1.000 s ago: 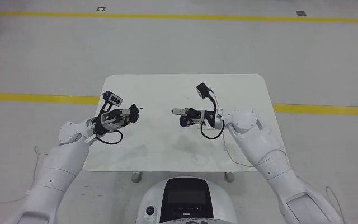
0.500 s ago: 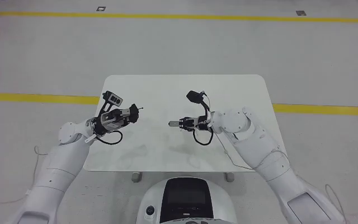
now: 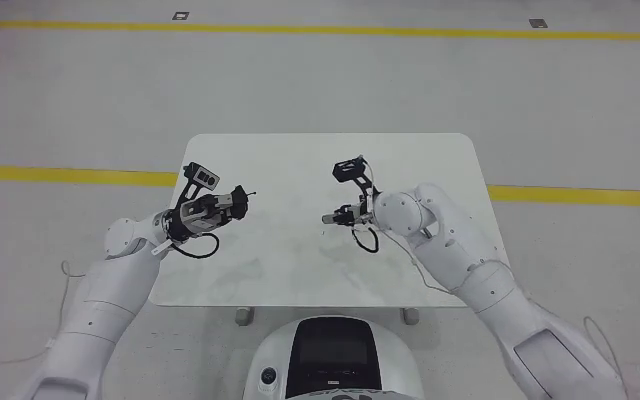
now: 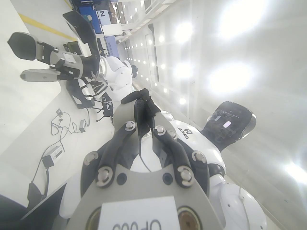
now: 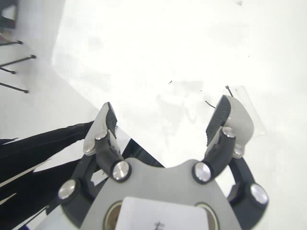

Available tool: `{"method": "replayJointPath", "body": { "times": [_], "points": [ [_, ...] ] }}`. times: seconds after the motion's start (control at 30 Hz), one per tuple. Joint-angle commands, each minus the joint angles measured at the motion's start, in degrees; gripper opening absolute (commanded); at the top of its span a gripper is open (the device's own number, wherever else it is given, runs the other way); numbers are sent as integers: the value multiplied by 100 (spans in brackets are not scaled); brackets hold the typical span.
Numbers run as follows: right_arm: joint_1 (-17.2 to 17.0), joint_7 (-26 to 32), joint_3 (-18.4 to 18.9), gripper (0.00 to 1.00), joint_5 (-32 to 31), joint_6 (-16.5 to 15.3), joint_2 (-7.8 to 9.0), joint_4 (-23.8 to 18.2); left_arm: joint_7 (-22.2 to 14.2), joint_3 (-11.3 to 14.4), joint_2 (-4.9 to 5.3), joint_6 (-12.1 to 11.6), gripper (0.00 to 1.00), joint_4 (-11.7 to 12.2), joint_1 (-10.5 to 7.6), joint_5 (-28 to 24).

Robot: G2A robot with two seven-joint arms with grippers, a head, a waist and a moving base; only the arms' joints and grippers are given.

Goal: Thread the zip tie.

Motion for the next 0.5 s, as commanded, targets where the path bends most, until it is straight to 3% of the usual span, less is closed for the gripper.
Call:
{"method": "replayJointPath", "body": {
  "times": [0.0,0.27,0.47],
  "points": [
    [156,41,-211,100,-237,-43,-50,249,0,0,0,0,0,0,0,0],
    [142,12,-211,100,-247,-45,-49,252,0,0,0,0,0,0,0,0],
    [207,169,-267,100,-838,-199,-21,446,0,0,0,0,0,0,0,0]
  ]
}}
